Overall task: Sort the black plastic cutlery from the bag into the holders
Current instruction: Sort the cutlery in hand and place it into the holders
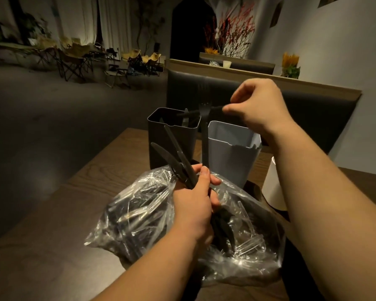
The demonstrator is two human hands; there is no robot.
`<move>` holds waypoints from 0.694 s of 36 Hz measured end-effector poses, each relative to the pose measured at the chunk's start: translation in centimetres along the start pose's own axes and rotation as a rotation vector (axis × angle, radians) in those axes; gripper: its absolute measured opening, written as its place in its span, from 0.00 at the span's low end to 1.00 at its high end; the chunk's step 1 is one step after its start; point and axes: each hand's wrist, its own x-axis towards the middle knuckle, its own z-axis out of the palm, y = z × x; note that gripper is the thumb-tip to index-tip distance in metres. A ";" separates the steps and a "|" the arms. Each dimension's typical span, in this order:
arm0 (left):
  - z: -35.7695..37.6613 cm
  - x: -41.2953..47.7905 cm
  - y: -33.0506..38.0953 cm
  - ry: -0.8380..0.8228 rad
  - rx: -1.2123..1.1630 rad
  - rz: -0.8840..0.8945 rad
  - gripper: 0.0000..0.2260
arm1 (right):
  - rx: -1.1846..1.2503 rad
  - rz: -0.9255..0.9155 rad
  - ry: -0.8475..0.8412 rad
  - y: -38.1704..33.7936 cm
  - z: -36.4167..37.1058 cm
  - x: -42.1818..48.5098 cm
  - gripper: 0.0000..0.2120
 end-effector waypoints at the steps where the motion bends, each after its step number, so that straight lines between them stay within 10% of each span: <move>1: 0.0 0.0 0.0 0.000 -0.001 -0.001 0.02 | 0.045 -0.008 0.016 -0.2 0.4 0.6 0.12; 10: 0.1 0.0 0.3 0.023 -0.029 -0.010 0.04 | 0.186 -0.025 0.116 -0.5 5.4 3.1 0.10; 19: 0.1 -0.1 0.4 0.014 -0.023 -0.026 0.04 | -0.034 -0.103 -0.339 -1.2 7.0 1.6 0.14; 25: -0.1 0.0 0.6 -0.027 -0.030 -0.069 0.04 | 0.576 0.150 -0.090 -1.3 3.2 -0.8 0.15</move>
